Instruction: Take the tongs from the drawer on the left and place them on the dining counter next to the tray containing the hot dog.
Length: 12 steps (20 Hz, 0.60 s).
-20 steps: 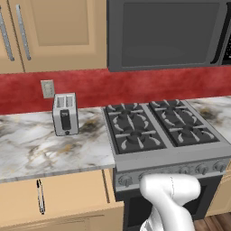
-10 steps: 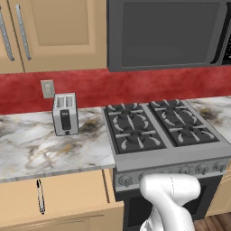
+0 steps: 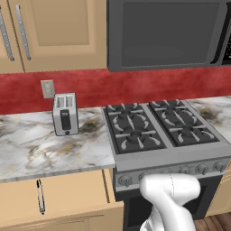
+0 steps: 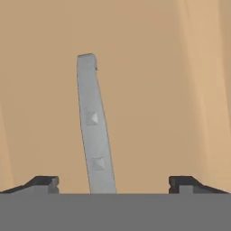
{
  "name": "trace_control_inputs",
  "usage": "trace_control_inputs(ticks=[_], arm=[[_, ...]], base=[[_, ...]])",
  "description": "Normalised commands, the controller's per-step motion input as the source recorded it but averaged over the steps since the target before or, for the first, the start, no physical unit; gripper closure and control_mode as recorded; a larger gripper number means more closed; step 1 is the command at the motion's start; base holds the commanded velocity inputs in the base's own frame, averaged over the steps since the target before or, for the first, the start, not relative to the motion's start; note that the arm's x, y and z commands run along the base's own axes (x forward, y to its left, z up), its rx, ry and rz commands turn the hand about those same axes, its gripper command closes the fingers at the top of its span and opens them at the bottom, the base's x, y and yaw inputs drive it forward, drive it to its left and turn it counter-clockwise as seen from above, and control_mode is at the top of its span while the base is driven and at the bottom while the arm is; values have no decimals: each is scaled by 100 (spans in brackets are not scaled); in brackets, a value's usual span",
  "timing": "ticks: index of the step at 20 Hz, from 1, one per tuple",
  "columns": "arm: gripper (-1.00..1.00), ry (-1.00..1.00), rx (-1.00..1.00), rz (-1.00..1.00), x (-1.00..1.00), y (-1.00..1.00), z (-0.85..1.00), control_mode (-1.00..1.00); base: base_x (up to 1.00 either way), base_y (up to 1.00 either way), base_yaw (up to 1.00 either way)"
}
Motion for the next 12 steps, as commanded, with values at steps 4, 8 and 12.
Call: trace_control_inputs(ticks=[4,8,12], arm=[[-100,0,5,0,-43,0,61,-100],[-100,1,14,-1,-20,-1,71,-100],[-100,9,15,0,0,-17,57,-100]], base=[[0,0,0],[0,0,0],[0,0,0]])
